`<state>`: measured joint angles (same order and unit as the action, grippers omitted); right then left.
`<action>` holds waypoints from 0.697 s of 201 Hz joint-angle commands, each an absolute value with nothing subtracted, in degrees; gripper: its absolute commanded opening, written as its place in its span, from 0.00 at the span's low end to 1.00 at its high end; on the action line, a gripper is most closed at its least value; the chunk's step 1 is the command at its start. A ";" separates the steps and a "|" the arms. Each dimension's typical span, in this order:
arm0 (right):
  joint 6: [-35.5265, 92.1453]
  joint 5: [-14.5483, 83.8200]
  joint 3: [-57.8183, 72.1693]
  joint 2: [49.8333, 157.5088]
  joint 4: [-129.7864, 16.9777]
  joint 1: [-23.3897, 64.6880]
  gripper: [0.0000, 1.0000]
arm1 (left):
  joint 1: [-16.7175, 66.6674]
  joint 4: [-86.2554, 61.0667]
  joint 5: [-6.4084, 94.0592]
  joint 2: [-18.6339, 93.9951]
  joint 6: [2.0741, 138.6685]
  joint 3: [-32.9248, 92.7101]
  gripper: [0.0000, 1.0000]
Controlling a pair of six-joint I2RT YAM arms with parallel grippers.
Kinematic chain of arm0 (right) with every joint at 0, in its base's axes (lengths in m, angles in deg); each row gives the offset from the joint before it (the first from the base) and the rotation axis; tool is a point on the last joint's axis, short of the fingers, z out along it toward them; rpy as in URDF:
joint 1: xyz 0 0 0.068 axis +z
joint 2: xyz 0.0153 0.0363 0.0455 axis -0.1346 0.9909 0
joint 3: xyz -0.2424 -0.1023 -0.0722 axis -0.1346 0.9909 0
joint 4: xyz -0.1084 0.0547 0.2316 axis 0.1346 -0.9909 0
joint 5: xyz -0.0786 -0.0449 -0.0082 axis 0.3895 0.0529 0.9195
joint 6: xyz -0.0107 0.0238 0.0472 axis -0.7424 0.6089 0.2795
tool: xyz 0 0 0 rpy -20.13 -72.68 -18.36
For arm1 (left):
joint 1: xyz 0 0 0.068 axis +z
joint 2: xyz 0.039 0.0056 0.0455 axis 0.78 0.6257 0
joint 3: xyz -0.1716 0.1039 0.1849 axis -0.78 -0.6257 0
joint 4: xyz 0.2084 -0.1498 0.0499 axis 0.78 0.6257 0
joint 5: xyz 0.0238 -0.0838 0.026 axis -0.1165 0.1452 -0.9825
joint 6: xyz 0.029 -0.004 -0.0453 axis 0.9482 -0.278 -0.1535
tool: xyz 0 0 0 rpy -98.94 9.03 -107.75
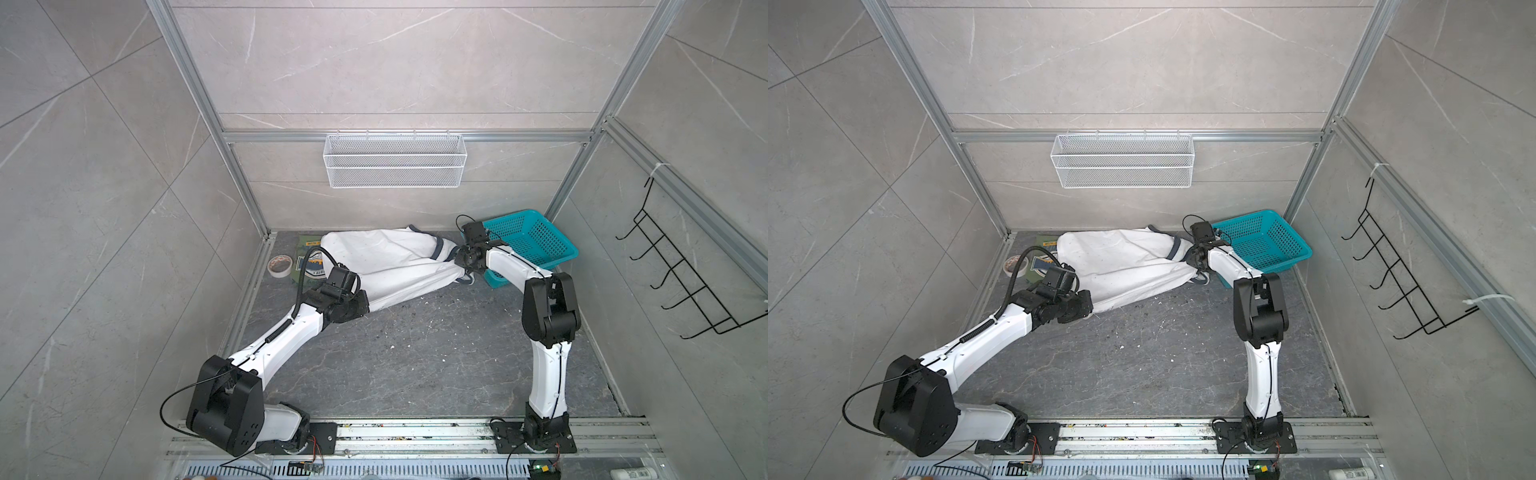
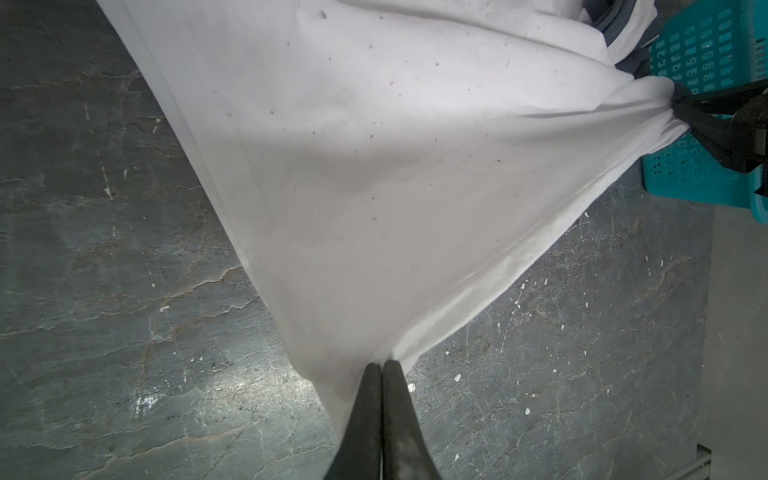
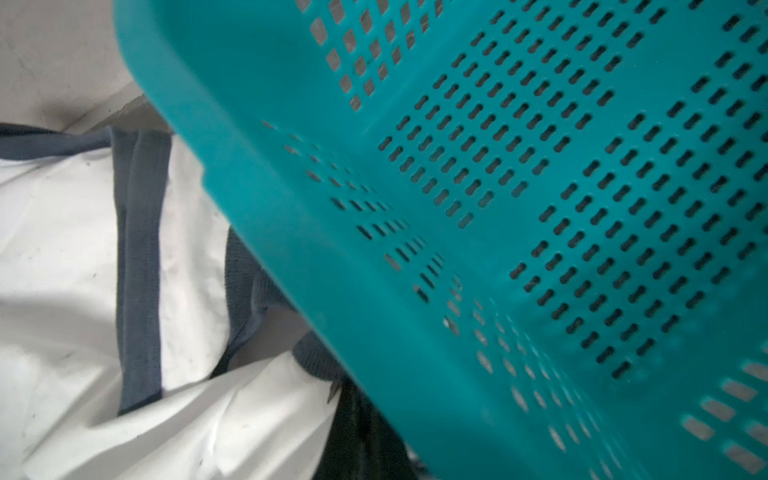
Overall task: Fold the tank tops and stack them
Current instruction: 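Lay the white tank top flat, dragging it toward the robot with both grippers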
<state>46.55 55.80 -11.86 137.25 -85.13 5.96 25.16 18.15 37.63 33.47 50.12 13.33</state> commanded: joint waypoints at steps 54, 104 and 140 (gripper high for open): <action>42.36 59.29 6.52 108.38 -85.33 15.41 0.00 | 25.34 28.40 25.79 18.71 56.41 17.10 0.00; 46.63 59.26 22.79 89.23 -91.81 21.70 0.00 | 25.34 35.56 25.08 8.64 53.45 14.22 0.00; 54.02 58.32 36.57 79.68 -97.79 28.31 0.00 | 25.27 43.39 26.65 0.98 43.72 5.92 0.00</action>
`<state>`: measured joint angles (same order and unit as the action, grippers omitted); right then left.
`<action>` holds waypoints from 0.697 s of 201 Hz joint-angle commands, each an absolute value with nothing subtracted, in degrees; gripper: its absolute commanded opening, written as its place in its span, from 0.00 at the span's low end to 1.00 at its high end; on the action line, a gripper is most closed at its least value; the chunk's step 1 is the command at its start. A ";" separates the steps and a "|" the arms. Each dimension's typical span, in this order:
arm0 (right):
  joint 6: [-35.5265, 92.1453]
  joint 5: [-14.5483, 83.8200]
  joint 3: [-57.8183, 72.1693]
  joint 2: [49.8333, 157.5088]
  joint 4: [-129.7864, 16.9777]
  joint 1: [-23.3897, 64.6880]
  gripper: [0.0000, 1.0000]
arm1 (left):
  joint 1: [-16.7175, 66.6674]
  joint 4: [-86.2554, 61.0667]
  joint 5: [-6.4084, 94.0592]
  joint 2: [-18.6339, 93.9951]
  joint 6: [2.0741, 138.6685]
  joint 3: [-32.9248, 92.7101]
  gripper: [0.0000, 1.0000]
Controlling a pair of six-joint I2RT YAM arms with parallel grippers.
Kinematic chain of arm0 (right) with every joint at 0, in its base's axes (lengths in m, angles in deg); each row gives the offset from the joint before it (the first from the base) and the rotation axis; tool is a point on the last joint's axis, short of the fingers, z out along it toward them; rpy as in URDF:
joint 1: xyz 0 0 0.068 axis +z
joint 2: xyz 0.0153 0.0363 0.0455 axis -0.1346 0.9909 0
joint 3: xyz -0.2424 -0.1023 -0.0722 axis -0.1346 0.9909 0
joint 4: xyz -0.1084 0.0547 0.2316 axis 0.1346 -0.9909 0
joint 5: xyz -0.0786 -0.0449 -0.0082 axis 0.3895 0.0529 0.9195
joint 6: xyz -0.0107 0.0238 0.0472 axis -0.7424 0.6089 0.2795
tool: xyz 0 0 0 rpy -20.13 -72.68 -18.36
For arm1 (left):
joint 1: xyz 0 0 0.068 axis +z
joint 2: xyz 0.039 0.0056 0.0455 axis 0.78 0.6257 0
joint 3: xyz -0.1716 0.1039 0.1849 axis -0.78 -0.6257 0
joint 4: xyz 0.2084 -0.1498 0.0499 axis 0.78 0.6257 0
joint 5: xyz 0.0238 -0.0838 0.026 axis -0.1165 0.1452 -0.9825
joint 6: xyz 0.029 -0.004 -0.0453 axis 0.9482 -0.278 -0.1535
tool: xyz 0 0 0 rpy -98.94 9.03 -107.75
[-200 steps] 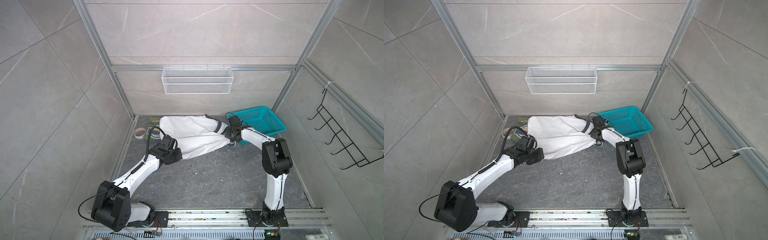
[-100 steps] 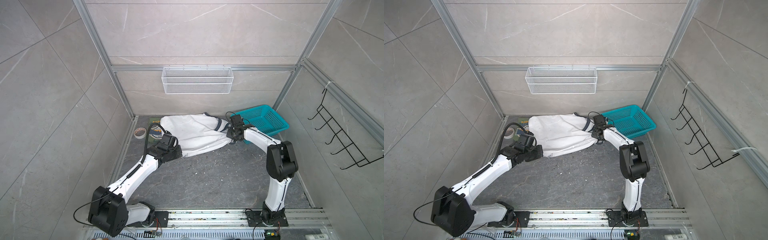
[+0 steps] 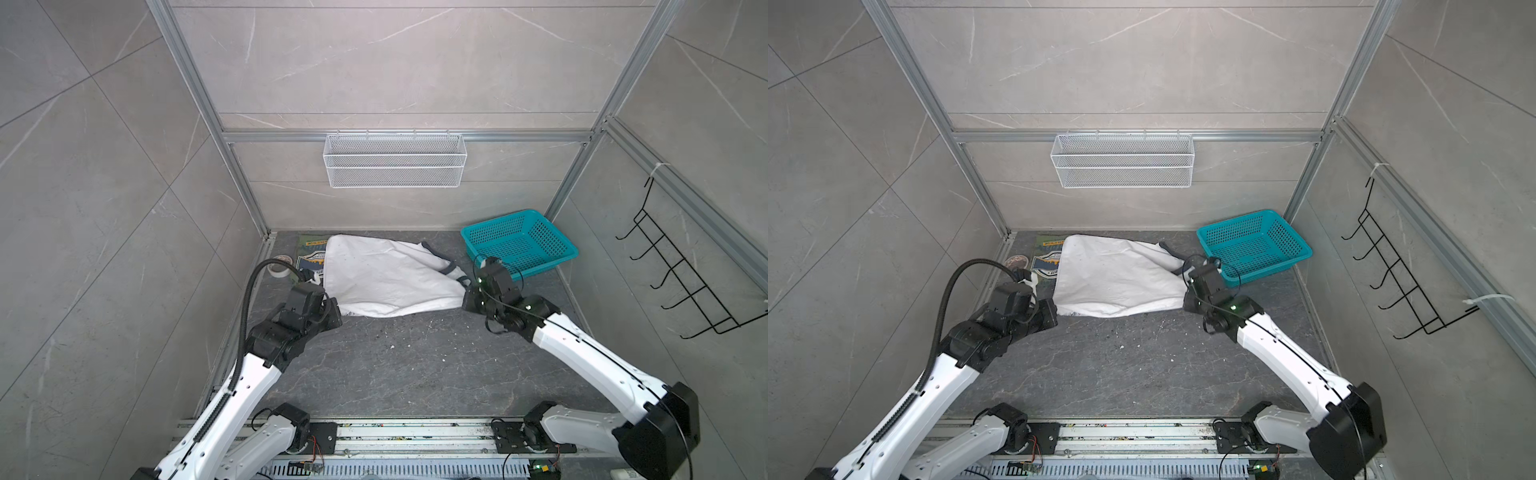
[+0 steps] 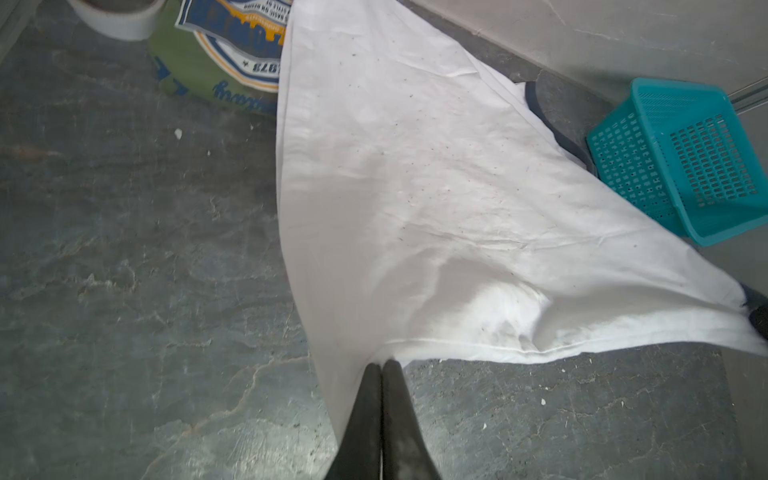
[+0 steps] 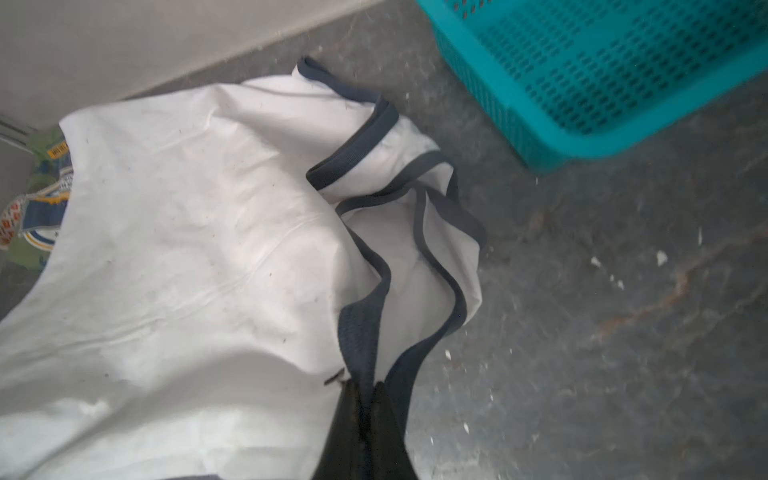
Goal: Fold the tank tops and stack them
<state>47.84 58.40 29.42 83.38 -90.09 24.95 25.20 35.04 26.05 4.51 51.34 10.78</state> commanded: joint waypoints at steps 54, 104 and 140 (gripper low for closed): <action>56.22 51.72 42.26 79.99 -98.50 31.67 0.52 | 25.33 51.65 20.80 -9.98 28.31 -1.66 0.13; 53.17 66.04 31.06 79.57 -107.81 30.32 0.63 | 25.34 50.50 11.47 -7.48 34.92 8.01 0.63; 51.51 62.67 29.58 87.35 -101.29 25.26 0.62 | 25.14 34.34 27.15 6.34 41.95 9.79 0.65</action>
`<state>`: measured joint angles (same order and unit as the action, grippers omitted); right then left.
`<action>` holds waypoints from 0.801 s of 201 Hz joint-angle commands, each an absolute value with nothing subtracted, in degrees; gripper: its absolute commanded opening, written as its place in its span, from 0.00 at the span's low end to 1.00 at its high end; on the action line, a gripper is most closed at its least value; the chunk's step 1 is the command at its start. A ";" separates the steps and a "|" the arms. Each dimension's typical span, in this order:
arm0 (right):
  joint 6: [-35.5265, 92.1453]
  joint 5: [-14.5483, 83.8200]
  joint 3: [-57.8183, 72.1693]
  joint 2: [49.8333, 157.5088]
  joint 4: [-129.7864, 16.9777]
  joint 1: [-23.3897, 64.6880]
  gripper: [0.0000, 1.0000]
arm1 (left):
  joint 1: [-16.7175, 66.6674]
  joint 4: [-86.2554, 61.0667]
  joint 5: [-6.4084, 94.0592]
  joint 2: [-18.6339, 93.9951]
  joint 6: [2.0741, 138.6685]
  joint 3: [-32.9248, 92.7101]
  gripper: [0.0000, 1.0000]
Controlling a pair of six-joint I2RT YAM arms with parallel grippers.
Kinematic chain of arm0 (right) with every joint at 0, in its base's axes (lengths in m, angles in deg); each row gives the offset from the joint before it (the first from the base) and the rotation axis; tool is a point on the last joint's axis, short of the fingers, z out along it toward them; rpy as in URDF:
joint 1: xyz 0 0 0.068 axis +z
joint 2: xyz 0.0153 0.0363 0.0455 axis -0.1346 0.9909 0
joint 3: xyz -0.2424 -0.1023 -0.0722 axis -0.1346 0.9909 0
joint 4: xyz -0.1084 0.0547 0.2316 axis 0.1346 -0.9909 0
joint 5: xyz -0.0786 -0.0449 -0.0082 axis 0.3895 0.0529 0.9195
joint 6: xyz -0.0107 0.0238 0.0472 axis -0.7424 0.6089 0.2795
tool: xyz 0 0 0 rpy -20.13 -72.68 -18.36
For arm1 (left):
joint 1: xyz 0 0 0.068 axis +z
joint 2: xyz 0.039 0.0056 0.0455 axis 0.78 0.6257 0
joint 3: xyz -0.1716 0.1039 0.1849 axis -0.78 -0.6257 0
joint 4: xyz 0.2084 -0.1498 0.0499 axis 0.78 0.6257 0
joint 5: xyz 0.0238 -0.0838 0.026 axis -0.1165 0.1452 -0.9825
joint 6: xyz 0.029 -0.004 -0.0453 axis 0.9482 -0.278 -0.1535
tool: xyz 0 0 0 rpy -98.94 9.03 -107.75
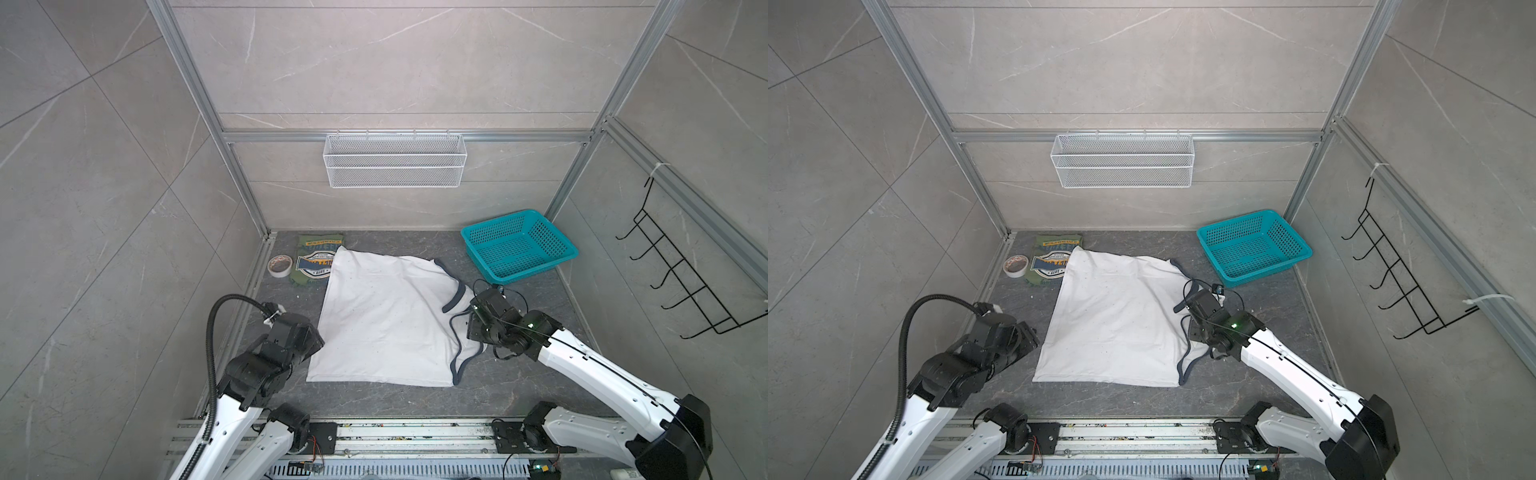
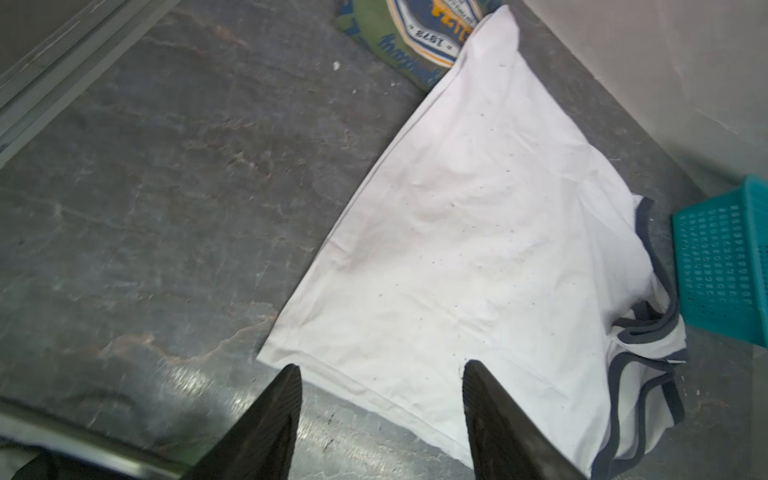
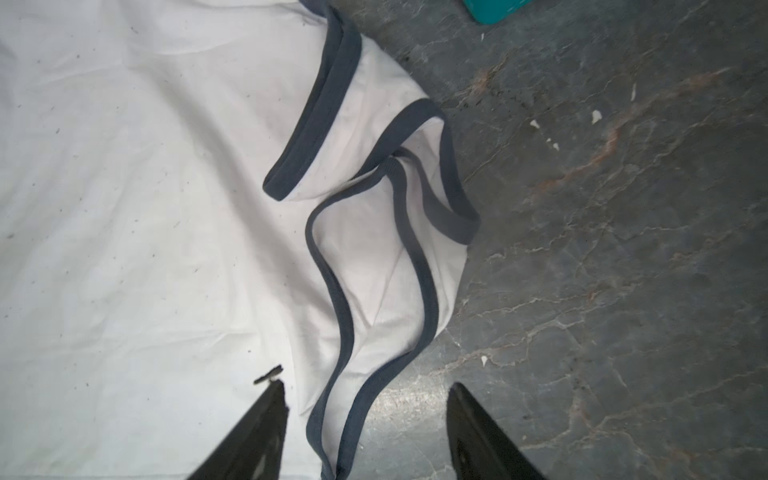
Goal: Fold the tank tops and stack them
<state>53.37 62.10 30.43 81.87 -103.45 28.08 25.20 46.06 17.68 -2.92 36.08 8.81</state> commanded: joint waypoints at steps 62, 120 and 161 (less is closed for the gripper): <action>47.73 58.98 22.71 107.40 -91.74 16.51 0.53 | 22.52 22.53 32.65 26.21 43.65 6.69 0.66; 47.79 56.83 17.08 116.95 -89.73 14.19 0.40 | 22.53 17.93 31.64 28.04 42.87 1.33 0.67; 48.66 57.28 16.61 118.31 -90.83 14.04 0.31 | 22.53 17.36 30.82 28.72 42.75 -0.08 0.67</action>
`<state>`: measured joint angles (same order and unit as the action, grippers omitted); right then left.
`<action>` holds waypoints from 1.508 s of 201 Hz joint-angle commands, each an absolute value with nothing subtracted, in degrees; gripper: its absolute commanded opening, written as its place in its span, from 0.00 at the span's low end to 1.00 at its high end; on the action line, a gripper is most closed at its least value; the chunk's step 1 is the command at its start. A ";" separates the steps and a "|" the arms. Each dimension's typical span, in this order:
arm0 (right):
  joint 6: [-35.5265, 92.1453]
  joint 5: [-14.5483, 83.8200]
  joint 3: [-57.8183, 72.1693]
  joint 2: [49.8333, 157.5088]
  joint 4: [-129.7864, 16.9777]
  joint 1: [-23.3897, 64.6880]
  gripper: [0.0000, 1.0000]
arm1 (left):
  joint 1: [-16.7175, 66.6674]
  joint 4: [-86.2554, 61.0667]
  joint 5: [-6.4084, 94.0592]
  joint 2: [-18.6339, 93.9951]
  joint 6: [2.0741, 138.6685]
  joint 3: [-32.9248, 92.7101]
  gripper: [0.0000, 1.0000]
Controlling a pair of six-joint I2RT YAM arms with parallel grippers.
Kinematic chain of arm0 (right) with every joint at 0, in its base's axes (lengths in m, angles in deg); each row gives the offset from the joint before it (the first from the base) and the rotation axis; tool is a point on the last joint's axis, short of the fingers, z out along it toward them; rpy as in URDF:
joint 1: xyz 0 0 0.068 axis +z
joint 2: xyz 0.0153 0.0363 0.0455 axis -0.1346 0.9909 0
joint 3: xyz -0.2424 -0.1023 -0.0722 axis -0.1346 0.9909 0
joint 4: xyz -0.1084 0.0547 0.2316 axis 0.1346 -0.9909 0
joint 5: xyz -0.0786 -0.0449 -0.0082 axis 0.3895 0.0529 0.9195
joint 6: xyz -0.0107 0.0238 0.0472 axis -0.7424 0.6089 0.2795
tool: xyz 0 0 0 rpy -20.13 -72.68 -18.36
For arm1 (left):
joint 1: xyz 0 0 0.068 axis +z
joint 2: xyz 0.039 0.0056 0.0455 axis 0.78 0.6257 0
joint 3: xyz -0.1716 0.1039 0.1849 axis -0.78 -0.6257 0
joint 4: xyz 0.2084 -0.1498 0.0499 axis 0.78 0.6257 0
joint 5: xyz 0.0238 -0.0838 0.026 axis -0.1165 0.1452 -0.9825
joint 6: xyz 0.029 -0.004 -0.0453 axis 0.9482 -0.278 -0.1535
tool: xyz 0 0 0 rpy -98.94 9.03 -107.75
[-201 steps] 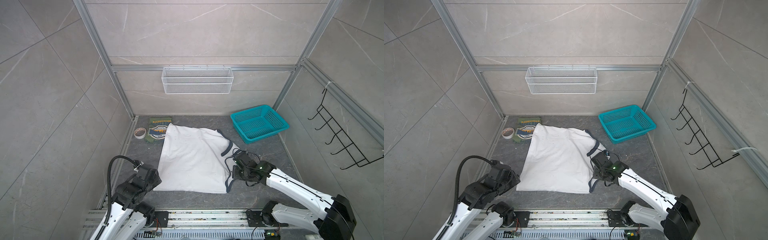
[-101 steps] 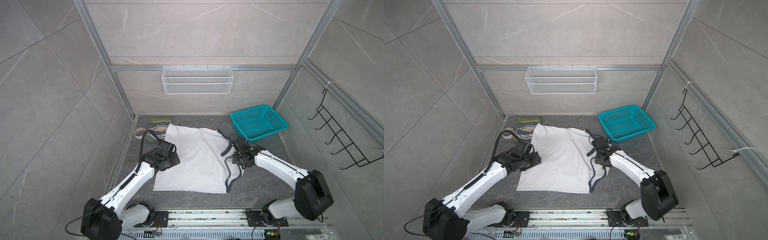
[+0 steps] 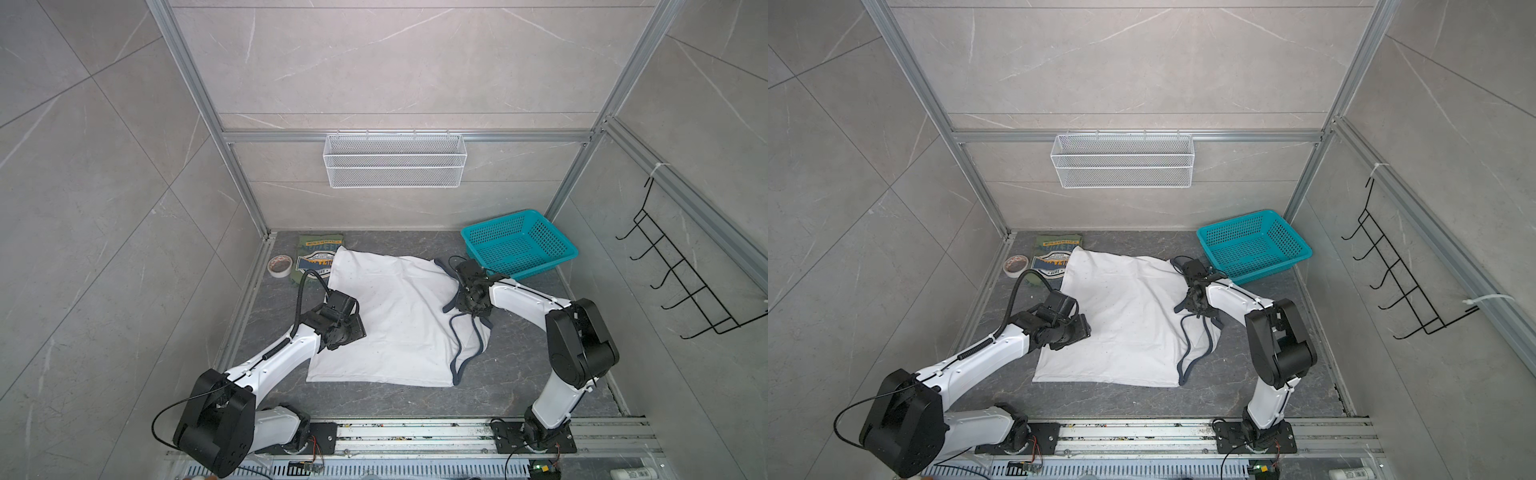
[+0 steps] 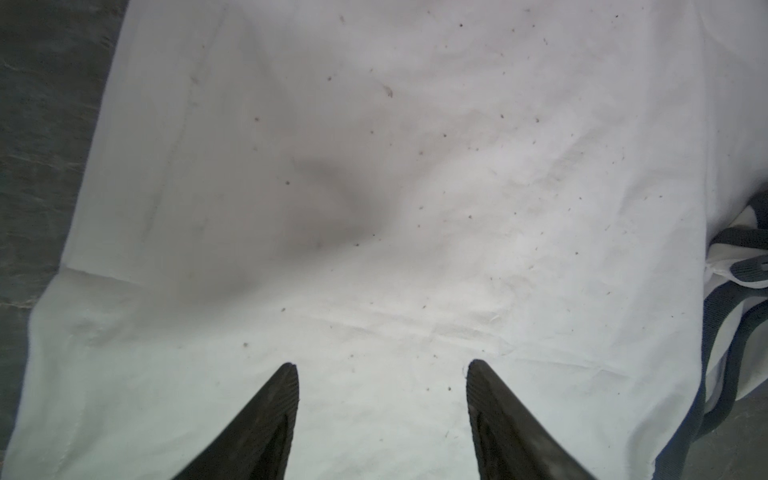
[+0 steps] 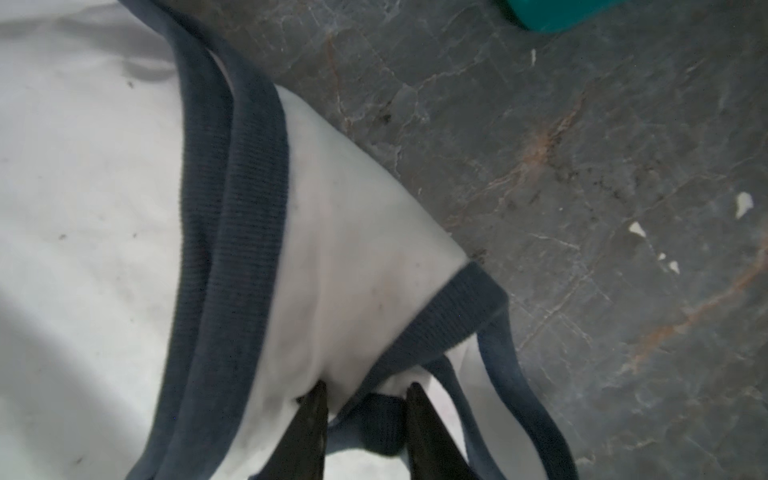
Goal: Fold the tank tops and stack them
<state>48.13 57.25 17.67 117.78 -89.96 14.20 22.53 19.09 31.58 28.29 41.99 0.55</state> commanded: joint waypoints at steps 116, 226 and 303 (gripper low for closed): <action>49.02 58.61 20.71 115.51 -89.19 13.53 0.29 | 22.52 17.02 30.20 29.31 42.55 -1.24 0.68; 49.28 64.29 29.01 98.80 -94.35 13.12 0.09 | 22.69 17.82 27.53 31.74 42.16 -1.77 0.70; 48.95 56.10 39.21 87.92 -95.04 7.33 0.24 | 22.73 17.40 26.93 32.35 42.35 -2.91 0.71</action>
